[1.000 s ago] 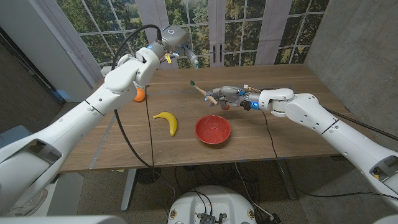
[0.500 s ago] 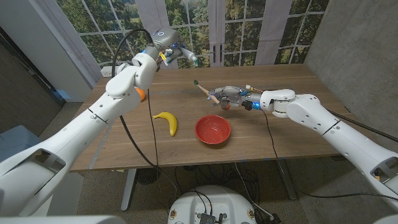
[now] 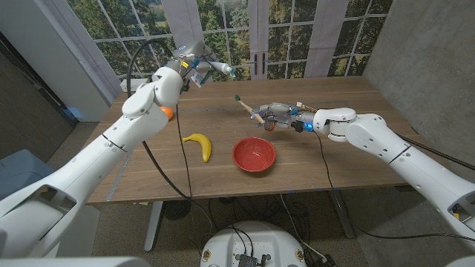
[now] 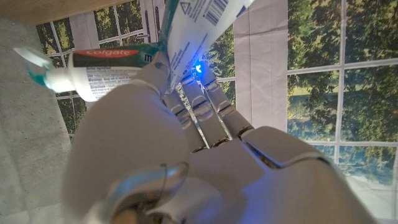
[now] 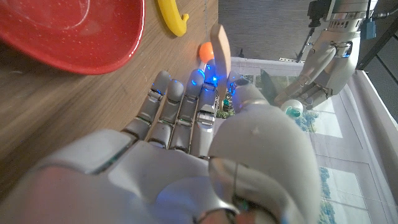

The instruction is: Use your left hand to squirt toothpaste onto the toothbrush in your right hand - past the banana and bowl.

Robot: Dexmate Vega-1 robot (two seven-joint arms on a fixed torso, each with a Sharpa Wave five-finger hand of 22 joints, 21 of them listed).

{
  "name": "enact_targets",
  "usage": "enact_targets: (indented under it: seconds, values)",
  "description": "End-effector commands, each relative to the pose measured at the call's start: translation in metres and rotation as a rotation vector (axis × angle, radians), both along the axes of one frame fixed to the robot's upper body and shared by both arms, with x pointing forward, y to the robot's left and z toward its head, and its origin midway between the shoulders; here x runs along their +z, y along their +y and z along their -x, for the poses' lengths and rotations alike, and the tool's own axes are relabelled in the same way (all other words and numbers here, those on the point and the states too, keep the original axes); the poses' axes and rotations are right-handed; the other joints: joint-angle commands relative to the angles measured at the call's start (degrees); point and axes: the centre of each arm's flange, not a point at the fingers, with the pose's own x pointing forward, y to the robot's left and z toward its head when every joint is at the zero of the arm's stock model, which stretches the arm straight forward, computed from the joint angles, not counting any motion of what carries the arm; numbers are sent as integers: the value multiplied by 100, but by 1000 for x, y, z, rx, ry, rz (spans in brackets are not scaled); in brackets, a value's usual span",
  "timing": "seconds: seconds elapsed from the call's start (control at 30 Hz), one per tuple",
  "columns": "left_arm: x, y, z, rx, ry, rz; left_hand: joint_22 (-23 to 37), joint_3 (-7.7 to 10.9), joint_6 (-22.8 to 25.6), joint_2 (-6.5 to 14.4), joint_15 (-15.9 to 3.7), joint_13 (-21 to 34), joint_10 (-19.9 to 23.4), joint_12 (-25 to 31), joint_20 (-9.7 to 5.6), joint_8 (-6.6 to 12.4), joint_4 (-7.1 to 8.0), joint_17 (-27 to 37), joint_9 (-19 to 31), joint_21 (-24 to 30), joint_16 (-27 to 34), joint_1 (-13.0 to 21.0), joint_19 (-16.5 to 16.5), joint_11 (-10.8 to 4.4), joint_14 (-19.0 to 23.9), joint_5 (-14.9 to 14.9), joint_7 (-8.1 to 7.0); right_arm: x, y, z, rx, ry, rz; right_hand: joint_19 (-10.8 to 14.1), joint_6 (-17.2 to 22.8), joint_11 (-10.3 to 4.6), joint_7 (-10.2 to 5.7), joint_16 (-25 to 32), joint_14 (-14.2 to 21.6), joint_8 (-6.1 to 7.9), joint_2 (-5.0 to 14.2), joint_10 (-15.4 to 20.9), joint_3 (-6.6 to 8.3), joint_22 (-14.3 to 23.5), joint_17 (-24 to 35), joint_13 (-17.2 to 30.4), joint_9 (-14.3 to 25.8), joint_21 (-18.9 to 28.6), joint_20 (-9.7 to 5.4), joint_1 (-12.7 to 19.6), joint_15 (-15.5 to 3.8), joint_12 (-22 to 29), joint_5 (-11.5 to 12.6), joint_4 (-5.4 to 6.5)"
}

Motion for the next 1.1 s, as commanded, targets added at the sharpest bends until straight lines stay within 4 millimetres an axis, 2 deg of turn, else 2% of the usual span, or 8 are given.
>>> enact_targets:
  seconds: [0.03,0.33,0.8,1.1]
  values:
    - [-18,19,-3,-87,141,195,-13,-46,-74,1,-559,-23,-8,-42,-533,-76,12,-26,-11,76,-56,-98,-29,-44,35,17,63,-1,-7,5,-22,2,-5,41,48,16,-18,37,-20,1,107,-13,24,15,8,28,18,52,1,57,-490,40,34,8]
    - [-21,26,-5,-150,207,274,-69,-86,-151,-15,-557,-90,-141,-140,-505,-174,22,-76,-50,109,-132,-235,-45,-32,24,8,114,-3,-9,7,-29,1,-18,48,43,17,-15,44,-13,-8,103,-5,29,14,20,16,27,57,-6,60,-487,40,40,6]
    - [-30,38,-11,-261,320,423,-160,-114,-449,-106,-534,-309,-555,-446,-410,-498,33,-183,-185,138,-387,-606,-138,-35,-126,-25,224,-5,-14,10,-48,2,-30,47,68,13,-5,50,-23,-21,104,-7,22,14,0,24,21,61,-4,66,-485,52,41,4]
    - [-42,45,-11,-315,375,518,-174,-106,-500,-161,-524,-378,-658,-522,-378,-575,25,-234,-226,134,-485,-715,-164,-40,-183,-36,277,-4,-16,11,-57,3,-25,46,71,16,-13,52,-28,-22,104,0,20,13,-4,14,36,64,-4,66,-484,54,43,6]
